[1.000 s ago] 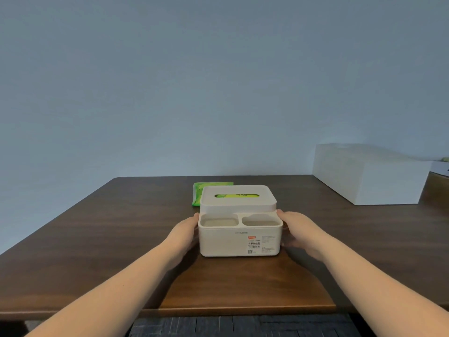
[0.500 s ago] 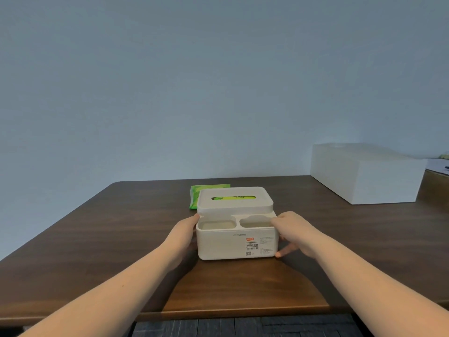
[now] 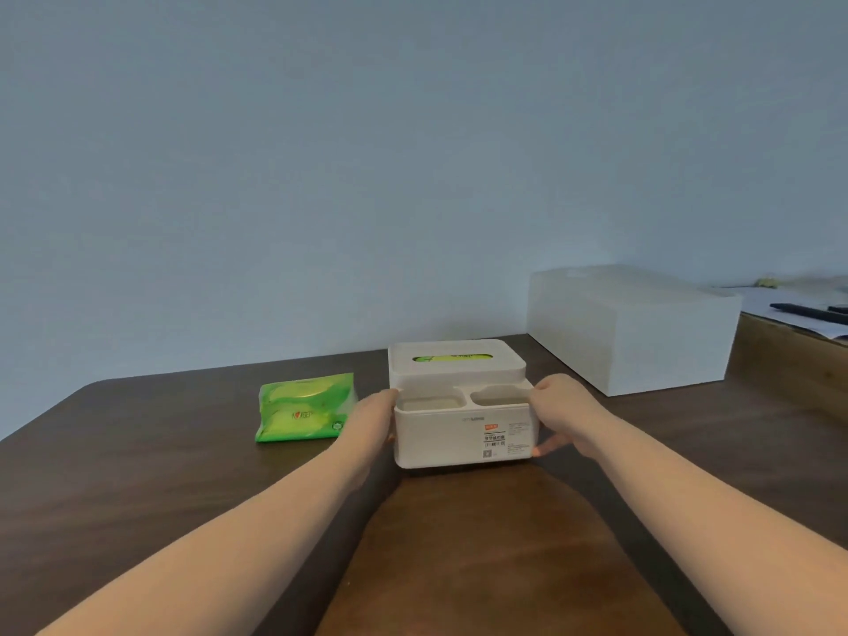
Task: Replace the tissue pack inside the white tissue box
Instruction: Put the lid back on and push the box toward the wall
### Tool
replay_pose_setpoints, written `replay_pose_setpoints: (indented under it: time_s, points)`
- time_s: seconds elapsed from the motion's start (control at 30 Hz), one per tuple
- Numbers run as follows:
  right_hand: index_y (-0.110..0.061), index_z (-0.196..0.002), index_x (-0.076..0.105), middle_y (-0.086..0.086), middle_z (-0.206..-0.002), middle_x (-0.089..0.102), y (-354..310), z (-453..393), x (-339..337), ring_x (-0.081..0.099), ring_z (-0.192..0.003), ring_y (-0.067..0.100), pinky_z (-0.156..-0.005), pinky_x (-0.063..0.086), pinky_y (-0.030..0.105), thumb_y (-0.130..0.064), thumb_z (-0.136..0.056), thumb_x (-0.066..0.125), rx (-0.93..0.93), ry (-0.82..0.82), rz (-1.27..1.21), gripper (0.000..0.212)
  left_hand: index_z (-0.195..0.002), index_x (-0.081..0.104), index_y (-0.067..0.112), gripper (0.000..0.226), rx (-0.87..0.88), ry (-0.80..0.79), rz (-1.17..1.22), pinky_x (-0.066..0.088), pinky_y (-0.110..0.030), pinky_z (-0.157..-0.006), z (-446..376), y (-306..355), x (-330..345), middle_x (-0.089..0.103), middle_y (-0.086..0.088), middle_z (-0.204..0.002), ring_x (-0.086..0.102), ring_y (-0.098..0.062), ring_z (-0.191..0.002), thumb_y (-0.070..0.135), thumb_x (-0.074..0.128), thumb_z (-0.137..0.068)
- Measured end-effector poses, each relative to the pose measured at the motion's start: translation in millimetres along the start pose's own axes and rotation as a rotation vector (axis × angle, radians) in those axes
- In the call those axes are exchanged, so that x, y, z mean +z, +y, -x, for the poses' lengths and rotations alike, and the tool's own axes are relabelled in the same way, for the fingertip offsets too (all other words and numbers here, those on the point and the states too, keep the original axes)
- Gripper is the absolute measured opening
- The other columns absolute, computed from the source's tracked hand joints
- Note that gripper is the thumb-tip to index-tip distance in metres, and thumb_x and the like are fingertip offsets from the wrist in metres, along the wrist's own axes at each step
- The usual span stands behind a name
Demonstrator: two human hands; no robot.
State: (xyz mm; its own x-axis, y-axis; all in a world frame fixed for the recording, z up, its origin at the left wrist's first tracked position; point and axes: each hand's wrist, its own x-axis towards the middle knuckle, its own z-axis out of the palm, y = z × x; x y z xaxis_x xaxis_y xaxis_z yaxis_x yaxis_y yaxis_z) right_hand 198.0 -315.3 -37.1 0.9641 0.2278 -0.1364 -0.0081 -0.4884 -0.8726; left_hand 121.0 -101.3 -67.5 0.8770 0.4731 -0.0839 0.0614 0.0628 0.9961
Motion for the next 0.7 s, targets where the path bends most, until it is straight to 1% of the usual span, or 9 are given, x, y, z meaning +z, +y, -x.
replay_pose_setpoints:
  time_s: [0.1, 0.2, 0.23, 0.3, 0.37, 0.47, 0.53, 0.63, 0.7]
  points:
    - [0.0, -0.1, 0.057, 0.018, -0.096, 0.064, 1.2, -45.5, -14.4, 0.065, -0.077, 0.028, -0.054, 0.062, 0.041, -0.006, -0.096, 0.038, 0.013, 0.03, 0.006, 0.021, -0.087, 0.067, 0.012, 0.026, -0.034, -0.023, 0.047, 0.044, -0.036, -0.074, -39.8, 2.2, 27.0, 0.064, -0.008, -0.08, 0.056, -0.023, -0.074, 0.029, 0.049, -0.078]
    - [-0.001, -0.104, 0.057, 0.021, -0.102, 0.066, 0.5, -92.5, -24.9, 0.068, -0.085, 0.034, -0.052, 0.061, 0.038, 0.001, -0.093, 0.037, 0.013, 0.062, 0.026, 0.023, -0.09, 0.062, 0.012, 0.017, -0.081, -0.07, 0.115, 0.051, -0.036, -0.078, -81.0, -0.5, 52.8, 0.063, -0.003, -0.075, 0.059, -0.019, -0.069, 0.025, 0.051, -0.087]
    - [-0.001, -0.105, 0.057, 0.021, -0.102, 0.067, -1.7, -103.9, -27.4, 0.068, -0.085, 0.034, -0.054, 0.061, 0.039, 0.001, -0.093, 0.036, 0.014, 0.074, 0.025, 0.024, -0.093, 0.061, 0.011, 0.02, -0.056, -0.073, 0.107, 0.052, -0.035, -0.081, -91.9, -0.5, 58.4, 0.064, -0.002, -0.078, 0.061, -0.017, -0.072, 0.027, 0.049, -0.088]
    - [-0.001, -0.108, 0.057, 0.021, -0.102, 0.069, -5.5, -129.5, -32.0, 0.067, -0.079, 0.032, -0.055, 0.06, 0.04, 0.0, -0.093, 0.037, 0.013, 0.103, 0.009, 0.025, -0.093, 0.069, 0.008, 0.032, -0.091, -0.085, 0.145, 0.051, -0.04, -0.097, -119.7, -3.7, 71.0, 0.075, -0.006, -0.09, 0.07, -0.024, -0.089, 0.032, 0.053, -0.079]
    - [0.001, -0.111, 0.057, 0.023, -0.103, 0.068, -8.6, -153.6, -36.2, 0.065, -0.075, 0.032, -0.053, 0.057, 0.038, 0.002, -0.092, 0.038, 0.028, 0.126, -0.006, 0.027, -0.086, 0.077, 0.015, 0.031, -0.101, -0.073, 0.184, 0.049, -0.047, -0.103, -151.9, -8.3, 81.3, 0.078, -0.008, -0.095, 0.07, -0.03, -0.103, 0.03, 0.055, -0.071]
    - [0.003, -0.108, 0.055, 0.025, -0.105, 0.064, -7.8, -183.8, -37.7, 0.063, -0.085, 0.04, -0.066, 0.06, 0.051, 0.007, -0.088, 0.036, 0.06, 0.194, -0.012, 0.028, -0.069, 0.079, 0.02, 0.025, -0.088, -0.087, 0.21, 0.046, -0.05, -0.106, -187.4, -7.4, 97.1, 0.076, -0.004, -0.082, 0.067, -0.029, -0.099, 0.028, 0.055, -0.071]
    - [0.002, -0.109, 0.057, 0.025, -0.106, 0.063, -6.7, -200.7, -36.6, 0.065, -0.091, 0.044, -0.073, 0.059, 0.056, 0.003, -0.087, 0.038, 0.052, 0.291, 0.039, 0.029, -0.078, 0.078, 0.02, 0.027, -0.064, -0.118, 0.189, 0.044, -0.051, -0.108, -207.1, -8.7, 105.0, 0.075, -0.005, -0.094, 0.066, -0.027, -0.102, 0.031, 0.055, -0.069]
    - [0.001, -0.11, 0.062, 0.021, -0.11, 0.066, -4.7, -214.9, -32.5, 0.064, -0.1, 0.039, -0.083, 0.057, 0.044, -0.002, -0.086, 0.043, -0.01, 0.421, 0.167, 0.031, -0.095, 0.07, 0.018, 0.04, 0.0, -0.166, 0.111, 0.042, -0.049, -0.109, -224.7, -11.9, 113.4, 0.072, -0.008, -0.114, 0.063, -0.027, -0.114, 0.04, 0.055, -0.066]
    - [0.0, -0.112, 0.063, 0.019, -0.114, 0.066, -3.2, -218.8, -29.1, 0.062, -0.105, 0.037, -0.078, 0.05, 0.035, -0.004, -0.089, 0.043, -0.046, 0.464, 0.218, 0.031, -0.096, 0.068, 0.024, 0.037, 0.019, -0.209, 0.074, 0.043, -0.045, -0.108, -226.6, -12.6, 117.3, 0.071, -0.004, -0.116, 0.063, -0.023, -0.114, 0.044, 0.051, -0.07]
